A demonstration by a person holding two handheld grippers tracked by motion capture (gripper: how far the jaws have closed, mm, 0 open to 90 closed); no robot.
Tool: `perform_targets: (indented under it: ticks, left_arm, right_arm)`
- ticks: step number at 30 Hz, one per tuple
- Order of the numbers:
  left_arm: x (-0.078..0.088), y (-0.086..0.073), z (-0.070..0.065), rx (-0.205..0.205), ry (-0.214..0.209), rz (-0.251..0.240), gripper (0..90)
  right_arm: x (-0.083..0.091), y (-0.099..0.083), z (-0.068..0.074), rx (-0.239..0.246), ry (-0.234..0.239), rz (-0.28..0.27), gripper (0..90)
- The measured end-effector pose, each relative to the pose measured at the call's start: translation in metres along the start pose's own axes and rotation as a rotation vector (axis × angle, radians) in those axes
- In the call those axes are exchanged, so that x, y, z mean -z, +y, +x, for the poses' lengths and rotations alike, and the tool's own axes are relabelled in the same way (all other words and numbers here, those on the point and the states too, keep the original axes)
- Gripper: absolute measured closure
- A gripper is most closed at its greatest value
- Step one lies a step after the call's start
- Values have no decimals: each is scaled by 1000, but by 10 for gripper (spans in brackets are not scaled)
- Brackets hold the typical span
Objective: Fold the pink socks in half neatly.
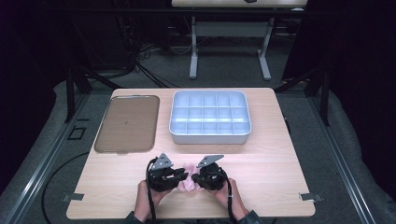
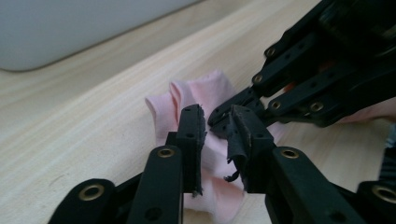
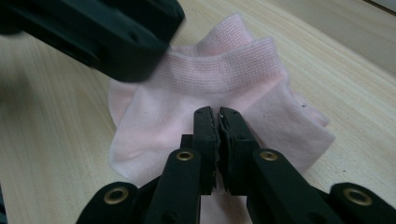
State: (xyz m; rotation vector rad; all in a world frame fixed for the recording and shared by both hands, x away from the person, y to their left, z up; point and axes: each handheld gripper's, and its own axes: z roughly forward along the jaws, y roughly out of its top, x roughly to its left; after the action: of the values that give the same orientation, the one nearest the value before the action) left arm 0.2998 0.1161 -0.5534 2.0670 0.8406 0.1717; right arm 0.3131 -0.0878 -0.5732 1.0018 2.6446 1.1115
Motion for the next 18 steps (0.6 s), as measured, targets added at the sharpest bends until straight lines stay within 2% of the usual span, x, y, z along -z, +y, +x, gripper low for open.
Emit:
perform_targets:
  ticks: [3, 4, 9, 13, 16, 18]
  left_arm:
    - [-10, -6, 3, 5, 18, 36, 787]
    - [-14, -9, 4, -5, 33, 52, 810]
    - [-17, -13, 5, -18, 42, 60, 845]
    - [-19, -14, 3, -35, 53, 62, 876]
    - [-19, -16, 4, -30, 51, 52, 886]
    - [-19, -17, 4, -31, 53, 46, 889]
  right_arm:
    - [0, 0, 0, 1, -2, 2, 847]
    - [0, -1, 0, -2, 3, -4, 840]
    - [2, -1, -1, 0, -3, 0, 811]
    - [6, -2, -2, -8, -10, -2, 700]
    - [15, -5, -5, -33, -27, -18, 623]
    - [25, -9, -11, -80, -33, -48, 613]
